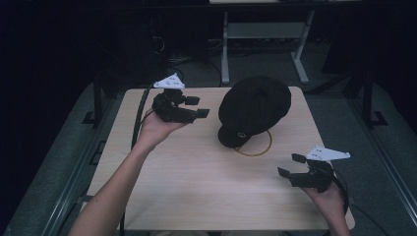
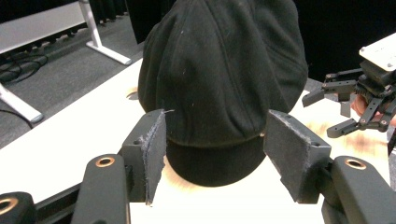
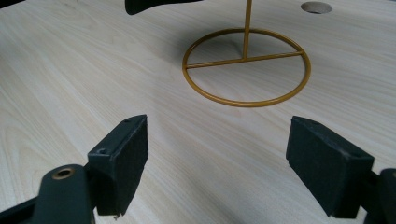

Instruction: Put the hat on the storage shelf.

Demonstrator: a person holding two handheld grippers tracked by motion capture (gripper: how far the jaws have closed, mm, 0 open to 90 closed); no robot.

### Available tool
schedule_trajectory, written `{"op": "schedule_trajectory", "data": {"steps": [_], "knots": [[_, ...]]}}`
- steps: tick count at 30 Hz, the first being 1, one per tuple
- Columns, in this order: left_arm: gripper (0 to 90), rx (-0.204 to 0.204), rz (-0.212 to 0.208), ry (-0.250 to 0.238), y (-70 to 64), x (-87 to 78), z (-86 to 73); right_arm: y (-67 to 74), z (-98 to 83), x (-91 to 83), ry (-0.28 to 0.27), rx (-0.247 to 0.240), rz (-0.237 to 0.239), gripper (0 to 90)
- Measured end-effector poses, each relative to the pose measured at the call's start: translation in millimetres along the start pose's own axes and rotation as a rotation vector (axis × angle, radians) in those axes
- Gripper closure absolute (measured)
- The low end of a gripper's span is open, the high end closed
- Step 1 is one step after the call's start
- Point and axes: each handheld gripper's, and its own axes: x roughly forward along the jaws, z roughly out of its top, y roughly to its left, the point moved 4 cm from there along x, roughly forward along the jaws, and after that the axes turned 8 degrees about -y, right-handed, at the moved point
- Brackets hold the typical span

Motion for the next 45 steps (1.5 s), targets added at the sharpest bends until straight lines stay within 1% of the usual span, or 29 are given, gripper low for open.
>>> {"op": "schedule_trajectory", "data": {"steps": [1,4,5,12,15,16,18,21,24,26,31,33,34,38,45], "knots": [[38.4,-0.003,-0.001,-0.011,0.2,-1.7,-1.8,-0.2,0.0,0.4,-0.001,0.002,0.000,20.4],[38.0,-0.015,0.001,-0.021,1.2,-5.8,-8.1,-0.1,0.0,0.1,0.001,0.001,-0.003,20.3],[37.9,-0.015,-0.001,-0.016,1.8,-7.1,-10.6,-0.2,-0.1,0.0,0.001,0.001,-0.003,20.2],[37.3,-0.026,0.031,0.003,5.4,-15.6,-28.0,0.4,-0.4,-0.8,0.007,-0.001,-0.007,20.1],[36.5,-0.032,0.036,0.002,6.6,-18.5,-32.4,0.4,-0.6,-1.4,0.007,0.000,-0.010,20.0],[36.3,-0.048,0.036,-0.003,8.4,-21.3,-36.4,0.1,-0.6,-1.9,0.005,0.001,-0.009,19.9],[35.7,-0.064,0.037,-0.006,9.7,-23.9,-40.4,0.0,-0.8,-2.4,0.006,0.001,-0.012,19.9],[35.2,-0.069,0.042,-0.008,11.3,-26.9,-44.1,0.2,-1.0,-2.4,0.007,0.001,-0.013,19.8],[35.0,-0.078,0.058,-0.008,13.4,-31.7,-51.4,0.3,-1.2,-1.9,0.011,0.001,-0.010,19.8],[34.6,-0.077,0.064,-0.013,13.2,-34.2,-54.5,0.4,-1.5,-1.7,0.014,0.007,-0.008,19.8],[33.8,-0.065,0.077,-0.007,10.9,-38.3,-62.0,0.3,-1.6,-2.2,0.011,0.004,-0.010,19.8],[32.6,-0.068,0.079,-0.008,10.1,-38.9,-63.5,0.3,-1.9,-2.5,0.012,0.005,-0.011,19.8],[32.4,-0.071,0.079,-0.012,9.1,-39.8,-66.9,0.5,-2.2,-2.5,0.011,0.007,-0.010,19.8],[31.8,-0.067,0.088,0.001,8.7,-41.8,-75.6,1.1,-3.1,-1.8,0.016,0.002,-0.007,19.8],[30.6,-0.099,0.101,0.015,10.4,-44.9,-95.6,1.1,-4.0,-0.5,0.022,0.004,-0.006,19.9]]}}
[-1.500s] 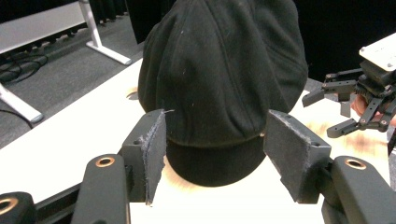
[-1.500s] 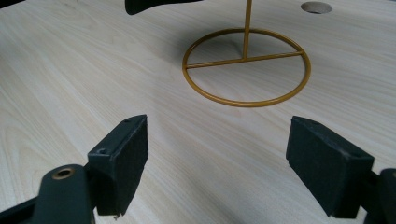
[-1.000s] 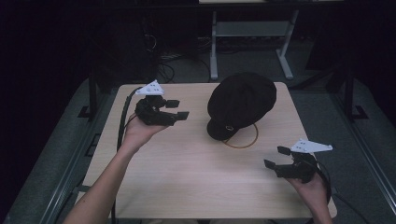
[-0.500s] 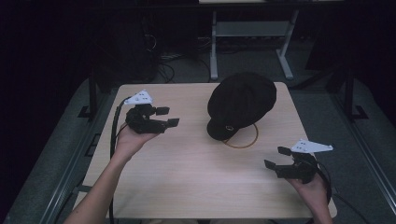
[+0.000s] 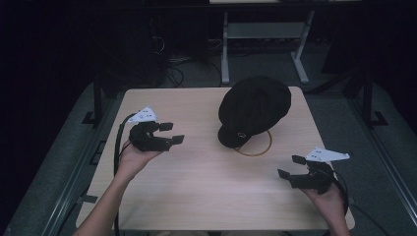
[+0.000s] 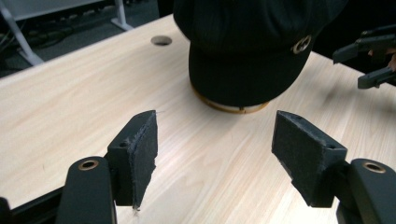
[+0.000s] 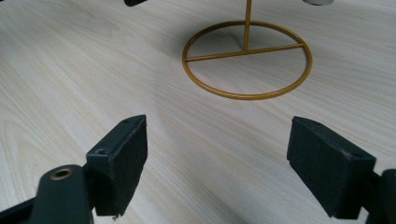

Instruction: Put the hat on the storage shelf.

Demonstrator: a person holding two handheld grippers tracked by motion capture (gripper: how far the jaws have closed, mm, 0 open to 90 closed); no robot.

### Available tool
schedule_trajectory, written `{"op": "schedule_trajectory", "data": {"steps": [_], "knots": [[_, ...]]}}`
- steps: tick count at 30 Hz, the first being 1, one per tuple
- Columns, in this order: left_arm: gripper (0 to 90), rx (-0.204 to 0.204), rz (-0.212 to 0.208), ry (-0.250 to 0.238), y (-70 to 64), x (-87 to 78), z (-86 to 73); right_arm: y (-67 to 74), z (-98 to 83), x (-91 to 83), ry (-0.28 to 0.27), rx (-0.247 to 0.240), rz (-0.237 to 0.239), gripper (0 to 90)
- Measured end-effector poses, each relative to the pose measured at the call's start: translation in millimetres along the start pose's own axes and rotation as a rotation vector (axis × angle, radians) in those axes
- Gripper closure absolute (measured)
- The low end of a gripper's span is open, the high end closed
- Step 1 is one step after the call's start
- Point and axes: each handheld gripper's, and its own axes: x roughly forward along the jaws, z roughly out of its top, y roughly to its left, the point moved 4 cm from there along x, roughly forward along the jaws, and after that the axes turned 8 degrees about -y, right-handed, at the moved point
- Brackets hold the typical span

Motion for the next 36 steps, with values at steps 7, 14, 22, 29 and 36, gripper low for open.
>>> {"op": "schedule_trajectory", "data": {"steps": [7,14,22,29,36], "knots": [[28.7,-0.025,0.014,0.010,4.7,-4.3,-15.9,0.1,-0.4,0.1,0.001,-0.002,0.002,19.9],[26.3,-0.039,0.041,0.004,6.6,-10.1,-29.1,-0.2,-0.9,-1.3,-0.001,-0.002,0.000,19.9],[26.0,-0.083,0.055,-0.020,8.8,-18.8,-48.3,0.6,-2.0,-0.4,0.008,-0.009,-0.003,19.9],[26.0,-0.093,0.073,0.001,9.8,-22.9,-65.5,0.7,-2.9,-0.5,0.012,-0.011,-0.004,19.9],[26.0,-0.089,0.076,0.023,6.7,-24.5,-78.7,1.4,-4.0,0.7,0.019,-0.014,-0.003,19.9]]}}
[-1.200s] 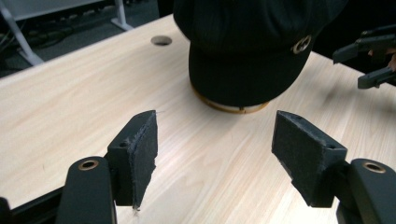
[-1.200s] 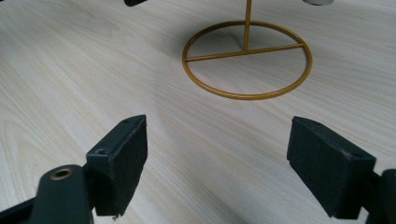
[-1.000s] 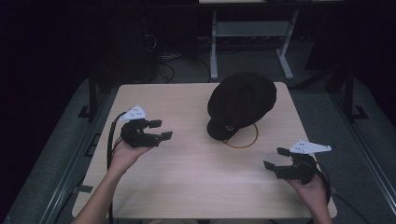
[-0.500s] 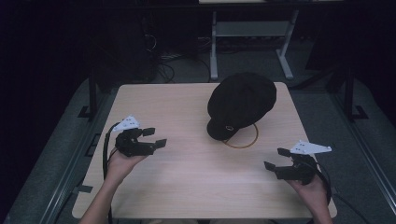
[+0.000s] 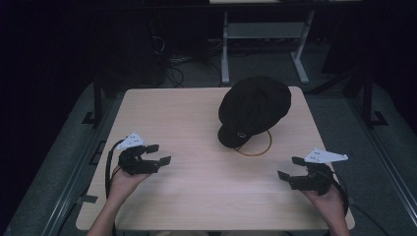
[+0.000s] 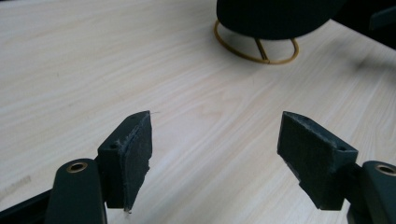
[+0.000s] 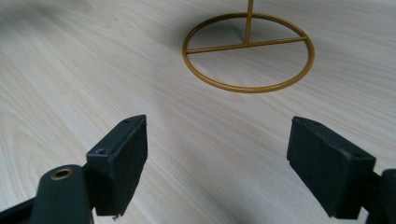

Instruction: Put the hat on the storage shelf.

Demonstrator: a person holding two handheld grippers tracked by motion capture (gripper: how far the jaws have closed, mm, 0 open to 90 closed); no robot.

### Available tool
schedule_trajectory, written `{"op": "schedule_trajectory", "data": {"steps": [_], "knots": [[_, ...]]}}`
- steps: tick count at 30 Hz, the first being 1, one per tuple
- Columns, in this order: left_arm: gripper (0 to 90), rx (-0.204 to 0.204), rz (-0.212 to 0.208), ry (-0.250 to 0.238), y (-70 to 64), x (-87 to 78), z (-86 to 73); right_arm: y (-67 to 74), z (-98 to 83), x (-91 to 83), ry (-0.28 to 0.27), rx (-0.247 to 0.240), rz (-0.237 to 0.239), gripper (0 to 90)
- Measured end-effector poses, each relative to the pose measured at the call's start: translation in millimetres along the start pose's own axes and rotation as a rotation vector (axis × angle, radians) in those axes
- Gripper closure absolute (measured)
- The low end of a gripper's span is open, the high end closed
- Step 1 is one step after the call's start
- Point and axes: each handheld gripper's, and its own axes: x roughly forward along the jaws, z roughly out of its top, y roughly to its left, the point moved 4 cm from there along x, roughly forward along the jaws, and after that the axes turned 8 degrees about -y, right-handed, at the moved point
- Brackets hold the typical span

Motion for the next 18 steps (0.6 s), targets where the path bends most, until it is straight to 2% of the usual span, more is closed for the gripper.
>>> {"op": "schedule_trajectory", "data": {"steps": [8,13,15,18], "knots": [[26.0,0.005,0.012,0.026,0.8,-3.3,-17.4,1.4,-0.5,-0.1,0.002,-0.002,0.001,19.9],[26.0,0.016,0.023,0.021,0.3,-7.3,-23.9,1.5,-1.5,-1.3,0.006,-0.005,0.003,19.9],[26.0,0.006,0.025,0.017,0.6,-8.3,-27.6,1.9,-2.0,-1.4,0.007,-0.002,0.006,20.0],[26.0,0.007,0.012,0.031,0.2,-10.0,-34.0,2.7,-2.2,-1.9,0.003,-0.007,0.013,20.0]]}}
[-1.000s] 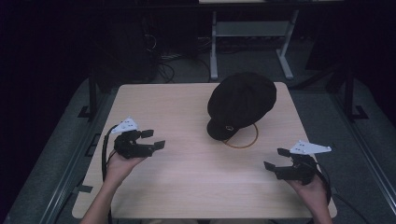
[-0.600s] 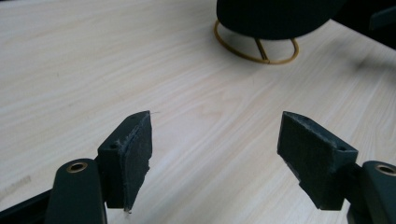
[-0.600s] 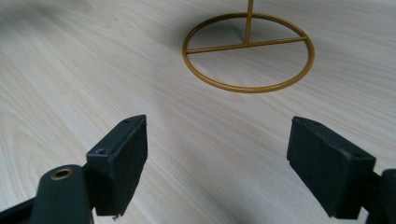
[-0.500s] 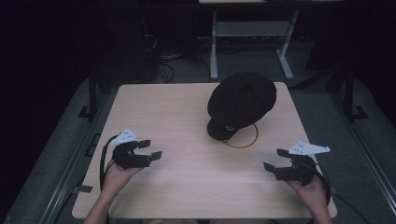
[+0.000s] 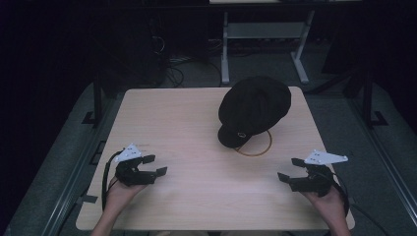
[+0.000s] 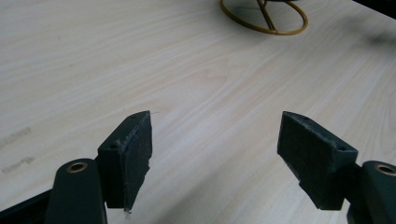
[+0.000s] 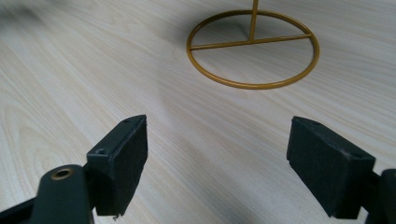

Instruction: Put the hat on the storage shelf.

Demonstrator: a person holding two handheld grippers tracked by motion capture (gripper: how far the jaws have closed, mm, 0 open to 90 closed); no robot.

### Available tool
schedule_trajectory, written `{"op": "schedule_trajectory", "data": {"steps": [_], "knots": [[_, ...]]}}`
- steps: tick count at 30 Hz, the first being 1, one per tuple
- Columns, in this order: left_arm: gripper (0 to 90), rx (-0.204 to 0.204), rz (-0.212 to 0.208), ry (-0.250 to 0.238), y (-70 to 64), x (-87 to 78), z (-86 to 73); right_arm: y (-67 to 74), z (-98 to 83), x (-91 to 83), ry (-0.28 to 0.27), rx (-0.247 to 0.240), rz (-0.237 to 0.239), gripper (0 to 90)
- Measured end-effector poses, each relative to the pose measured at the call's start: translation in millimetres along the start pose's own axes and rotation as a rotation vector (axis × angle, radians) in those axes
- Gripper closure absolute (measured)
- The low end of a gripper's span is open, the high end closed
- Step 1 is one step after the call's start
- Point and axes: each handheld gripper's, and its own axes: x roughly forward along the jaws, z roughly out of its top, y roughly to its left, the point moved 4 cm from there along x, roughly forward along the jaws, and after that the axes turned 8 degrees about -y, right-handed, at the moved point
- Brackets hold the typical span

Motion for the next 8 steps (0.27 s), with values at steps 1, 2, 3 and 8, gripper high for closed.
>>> {"op": "schedule_trajectory", "data": {"steps": [1,2,3,8], "knots": [[26.0,-0.002,-0.002,0.001,-0.8,-0.1,-1.4,1.0,0.2,0.1,-0.002,0.001,0.005,20.0],[26.0,-0.008,-0.005,0.000,-1.3,0.1,-2.4,1.3,0.3,0.3,-0.004,-0.007,0.008,20.0],[26.0,-0.011,-0.009,0.000,-1.7,0.5,-2.7,2.3,0.5,0.4,-0.003,-0.004,0.010,20.0],[25.9,0.016,-0.005,0.018,-3.9,3.2,-4.5,3.0,1.9,1.6,-0.004,-0.020,0.017,20.0]]}}
